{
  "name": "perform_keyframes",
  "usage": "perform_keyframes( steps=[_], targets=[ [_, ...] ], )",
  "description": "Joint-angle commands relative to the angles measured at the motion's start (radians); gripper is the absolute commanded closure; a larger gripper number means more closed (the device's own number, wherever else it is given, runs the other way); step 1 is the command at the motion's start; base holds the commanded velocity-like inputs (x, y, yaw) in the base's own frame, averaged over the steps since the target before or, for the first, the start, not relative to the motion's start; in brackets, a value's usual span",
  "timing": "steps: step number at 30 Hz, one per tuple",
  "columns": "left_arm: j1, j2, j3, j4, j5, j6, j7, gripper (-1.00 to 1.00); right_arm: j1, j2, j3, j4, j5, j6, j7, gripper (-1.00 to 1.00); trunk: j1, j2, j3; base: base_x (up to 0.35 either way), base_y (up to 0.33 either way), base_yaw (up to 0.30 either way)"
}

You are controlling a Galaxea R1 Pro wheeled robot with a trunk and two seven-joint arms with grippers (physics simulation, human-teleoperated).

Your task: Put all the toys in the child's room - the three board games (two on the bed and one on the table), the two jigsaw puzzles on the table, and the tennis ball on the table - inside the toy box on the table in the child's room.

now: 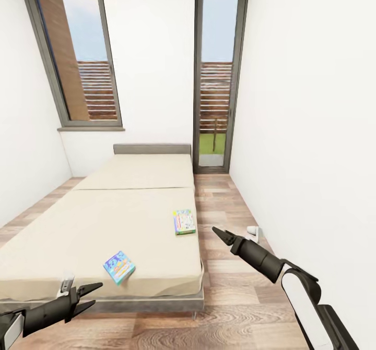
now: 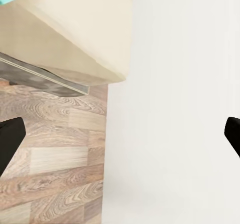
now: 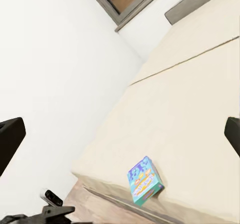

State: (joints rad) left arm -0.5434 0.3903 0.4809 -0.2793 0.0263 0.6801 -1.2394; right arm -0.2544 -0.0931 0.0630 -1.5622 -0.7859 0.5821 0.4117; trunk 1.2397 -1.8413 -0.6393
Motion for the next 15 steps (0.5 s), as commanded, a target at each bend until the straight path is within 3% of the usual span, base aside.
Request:
perform_keyframes(
  steps=[1, 4, 6, 15],
  targets=[
    [0.000, 0.000, 0.001, 0.000, 0.003, 0.010, -0.002, -1.00, -0.001, 0.000, 0.000, 0.000, -0.004, 0.004, 0.028, -1.00, 0.004, -0.008, -0.004, 0.000, 0.000, 0.000],
    [-0.001, 0.000, 0.001, 0.000, 0.003, 0.010, -0.003, -1.00, 0.000, 0.001, -0.006, 0.000, -0.003, -0.003, 0.131, -1.00, 0.015, -0.029, -0.014, 0.000, 0.000, 0.000],
    [-0.001, -0.001, 0.001, -0.001, 0.003, 0.010, -0.004, -1.00, 0.000, 0.004, -0.018, 0.000, -0.003, -0.004, 0.158, -1.00, 0.023, -0.043, -0.020, 0.000, 0.000, 0.000],
    [-0.001, -0.025, 0.014, -0.045, 0.016, 0.013, -0.021, -1.00, 0.000, 0.008, -0.042, 0.003, -0.002, -0.002, 0.185, -1.00, 0.058, -0.106, -0.048, 0.000, 0.000, 0.000]
  ],
)
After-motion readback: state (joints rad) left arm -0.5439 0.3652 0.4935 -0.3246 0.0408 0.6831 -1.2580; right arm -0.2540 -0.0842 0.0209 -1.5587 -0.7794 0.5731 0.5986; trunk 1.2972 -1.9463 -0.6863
